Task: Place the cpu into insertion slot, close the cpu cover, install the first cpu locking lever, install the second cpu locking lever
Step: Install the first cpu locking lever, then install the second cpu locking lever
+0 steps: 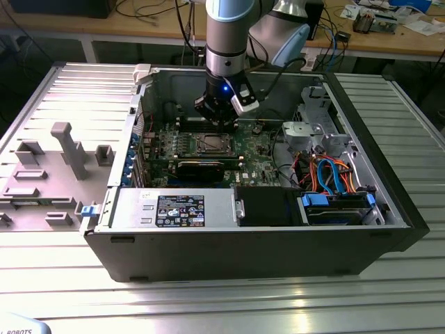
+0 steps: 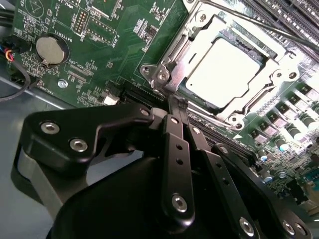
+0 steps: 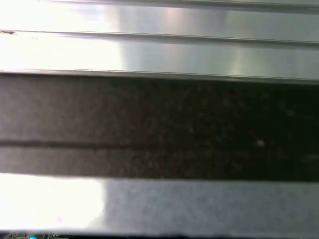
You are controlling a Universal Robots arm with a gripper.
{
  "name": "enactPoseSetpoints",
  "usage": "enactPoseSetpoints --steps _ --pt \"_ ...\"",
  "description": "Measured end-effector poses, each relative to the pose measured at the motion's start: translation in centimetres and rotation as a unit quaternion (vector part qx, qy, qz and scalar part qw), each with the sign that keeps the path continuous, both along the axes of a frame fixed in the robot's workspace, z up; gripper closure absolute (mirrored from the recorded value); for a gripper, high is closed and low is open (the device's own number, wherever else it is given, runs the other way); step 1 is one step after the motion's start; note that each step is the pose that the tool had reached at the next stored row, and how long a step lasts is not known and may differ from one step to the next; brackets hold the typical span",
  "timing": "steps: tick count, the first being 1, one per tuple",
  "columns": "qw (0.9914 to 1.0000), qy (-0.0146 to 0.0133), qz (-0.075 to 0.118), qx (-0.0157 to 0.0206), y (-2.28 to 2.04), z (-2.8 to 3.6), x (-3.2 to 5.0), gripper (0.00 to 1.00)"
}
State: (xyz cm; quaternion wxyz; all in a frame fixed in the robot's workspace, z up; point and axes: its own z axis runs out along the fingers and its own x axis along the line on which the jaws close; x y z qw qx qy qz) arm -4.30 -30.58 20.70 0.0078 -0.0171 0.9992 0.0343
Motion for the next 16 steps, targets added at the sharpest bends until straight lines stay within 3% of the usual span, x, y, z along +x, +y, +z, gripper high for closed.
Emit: enactPoseSetpoints --steps 3,5,16 --pt "1.00000 0.0001 0.000 -0.0001 -0.01 0.01 0.00 0.89" --pt "1.00000 0.0001 0.000 -0.0001 -0.23 0.01 0.00 0.89" --pt "1.00000 0.0001 0.000 -0.0001 -0.33 0.01 0.00 0.89"
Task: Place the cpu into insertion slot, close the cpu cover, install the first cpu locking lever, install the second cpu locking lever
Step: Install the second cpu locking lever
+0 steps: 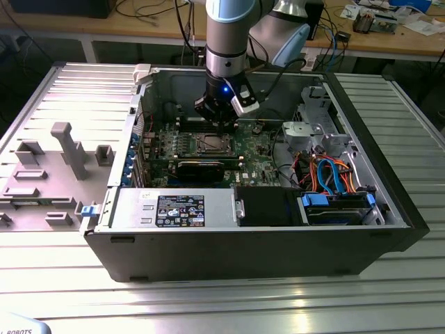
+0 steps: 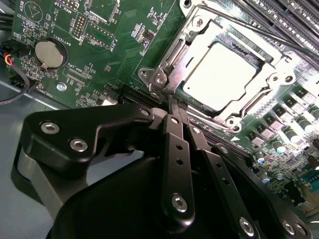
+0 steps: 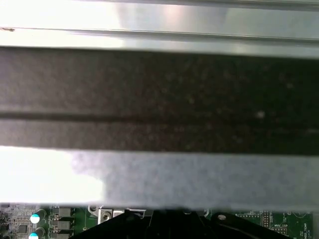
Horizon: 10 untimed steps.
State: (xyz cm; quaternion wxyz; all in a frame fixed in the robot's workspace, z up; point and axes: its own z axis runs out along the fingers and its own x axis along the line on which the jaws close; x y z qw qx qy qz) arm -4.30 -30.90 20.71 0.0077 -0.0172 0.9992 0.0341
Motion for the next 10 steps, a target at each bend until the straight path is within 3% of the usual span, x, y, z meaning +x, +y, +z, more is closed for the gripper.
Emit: enactPoseSetpoints --steps 4,5,10 --pt "1.00000 0.0000 0.000 -0.0001 -0.27 0.00 0.00 0.89" --pt "1.00000 0.0000 0.000 0.0000 -0.74 0.17 0.00 0.89" --pt "1.00000 0.0000 0.000 0.0000 -0.74 1.55 0.00 0.89"
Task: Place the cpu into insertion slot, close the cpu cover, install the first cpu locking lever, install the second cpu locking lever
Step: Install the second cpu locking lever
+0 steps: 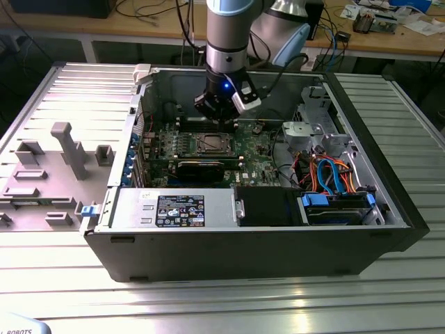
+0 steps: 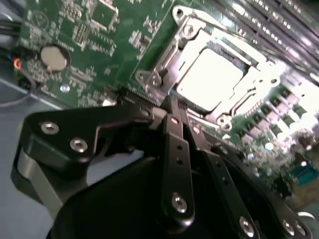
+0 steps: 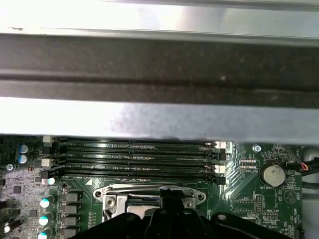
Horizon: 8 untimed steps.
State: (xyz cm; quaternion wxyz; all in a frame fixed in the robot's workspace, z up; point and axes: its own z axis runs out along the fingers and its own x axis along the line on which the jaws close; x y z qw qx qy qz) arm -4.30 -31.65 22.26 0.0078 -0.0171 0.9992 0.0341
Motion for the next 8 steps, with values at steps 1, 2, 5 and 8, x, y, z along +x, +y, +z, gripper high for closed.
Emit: enactPoseSetpoints --steps 1,2,5,8 --pt "1.00000 0.0000 0.000 0.0000 0.00 0.15 0.00 0.89" --pt "1.00000 0.0001 0.000 0.0000 -0.01 0.26 0.00 0.89" --pt "1.00000 0.0000 0.000 0.0001 -0.11 0.34 0.00 0.89" --pt "1.00000 0.0001 0.000 -0.0001 -0.32 0.34 0.00 0.89"
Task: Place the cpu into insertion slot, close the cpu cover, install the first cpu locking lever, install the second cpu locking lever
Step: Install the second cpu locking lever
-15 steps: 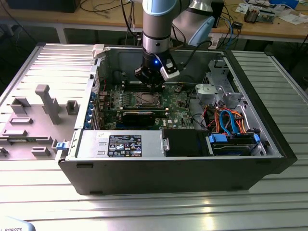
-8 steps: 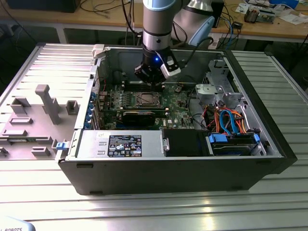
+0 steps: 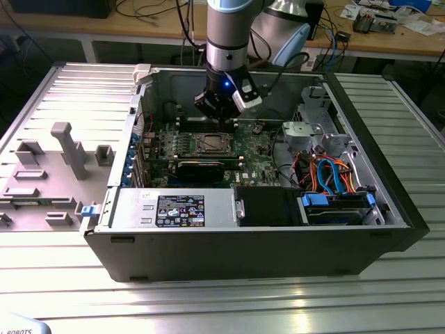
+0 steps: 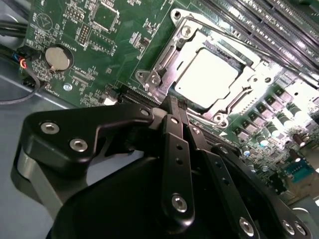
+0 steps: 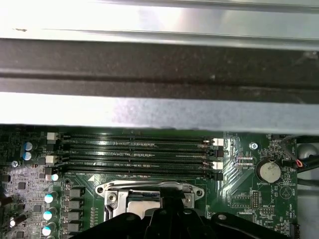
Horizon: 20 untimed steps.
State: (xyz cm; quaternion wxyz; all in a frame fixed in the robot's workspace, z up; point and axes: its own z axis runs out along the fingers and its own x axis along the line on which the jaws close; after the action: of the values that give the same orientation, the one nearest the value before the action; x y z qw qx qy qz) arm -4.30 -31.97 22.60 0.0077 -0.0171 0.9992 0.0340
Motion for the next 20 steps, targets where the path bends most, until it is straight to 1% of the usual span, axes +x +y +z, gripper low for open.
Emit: enactPoseSetpoints --steps 2,6,7,8,9,10,15,16,18,20 --pt "1.00000 0.0000 0.000 -0.0008 -0.18 0.00 0.00 0.89" --pt "0.99999 -0.0001 0.000 -0.0043 -0.48 -0.01 0.00 0.89" --pt "0.99997 0.0000 0.000 -0.0077 -0.50 0.00 0.00 0.89" --pt "0.99990 0.0000 0.000 -0.0141 -0.51 0.00 0.00 0.89" --pt "0.99968 0.0000 0.000 -0.0253 -0.51 0.00 0.00 0.89" --pt "0.99961 0.0000 0.000 -0.0279 -0.51 -0.01 0.00 0.89" --pt "0.99960 0.0001 0.000 -0.0283 -0.51 0.08 0.00 0.89" --pt "0.99960 0.0000 0.000 -0.0281 -0.51 0.49 0.00 0.89" --pt "0.99960 0.0000 0.000 -0.0281 -0.51 0.91 0.00 0.89" --pt "0.99961 0.0000 0.000 -0.0281 -0.56 0.92 0.00 0.89"
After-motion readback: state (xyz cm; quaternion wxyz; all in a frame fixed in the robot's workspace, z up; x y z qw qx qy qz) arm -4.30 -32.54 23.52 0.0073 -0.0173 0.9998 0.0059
